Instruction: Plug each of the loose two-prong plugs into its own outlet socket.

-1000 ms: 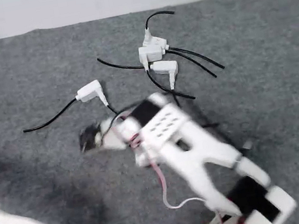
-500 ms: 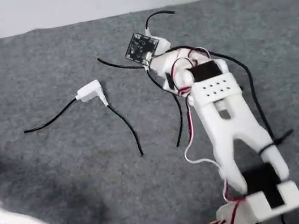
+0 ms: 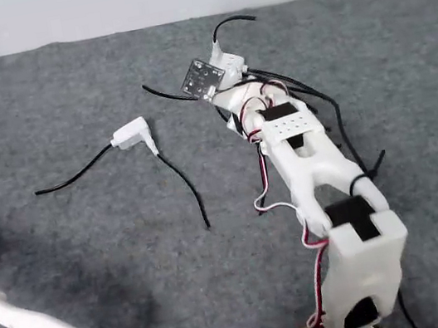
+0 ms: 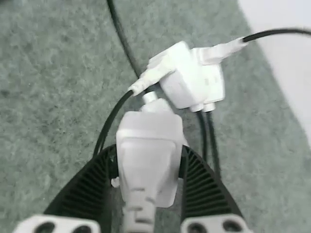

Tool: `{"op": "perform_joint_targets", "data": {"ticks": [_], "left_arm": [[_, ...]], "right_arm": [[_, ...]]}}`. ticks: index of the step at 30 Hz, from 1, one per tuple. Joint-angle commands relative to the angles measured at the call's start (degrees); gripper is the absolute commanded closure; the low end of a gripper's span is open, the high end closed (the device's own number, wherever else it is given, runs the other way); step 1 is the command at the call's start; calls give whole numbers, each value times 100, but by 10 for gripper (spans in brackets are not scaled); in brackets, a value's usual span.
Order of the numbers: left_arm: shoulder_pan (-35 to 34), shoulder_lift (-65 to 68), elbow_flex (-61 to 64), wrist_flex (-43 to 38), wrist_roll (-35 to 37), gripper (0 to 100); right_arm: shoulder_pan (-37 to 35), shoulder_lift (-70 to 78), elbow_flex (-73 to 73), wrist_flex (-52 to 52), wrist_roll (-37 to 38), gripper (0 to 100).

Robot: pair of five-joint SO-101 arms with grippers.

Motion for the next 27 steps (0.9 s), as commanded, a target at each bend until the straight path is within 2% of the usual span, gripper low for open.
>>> {"op": "perform_joint_targets", "data": {"ticks": [1,6,8,14,17,22,27], "left_arm": [[273,475,48,237,-9,590],[281,475,48,237,-9,590],[281,475,48,237,-9,590],[299,413,22,255,0,590],[440,132,-365,422,88,591],[800,-1037,-409,413,1380,591],[1503,-2585,673,413,1881,591]], "right_arm": [[154,163,-598,92,-70,942],[145,286,-1011,585,-589,610],[136,286,-1152,787,-589,545],[145,277,-1793,1789,-571,571],[136,163,-2145,2466,-580,571],[66,-479,-2453,3820,-624,571],[-171,-1077,-2444,4971,-633,571]]}}
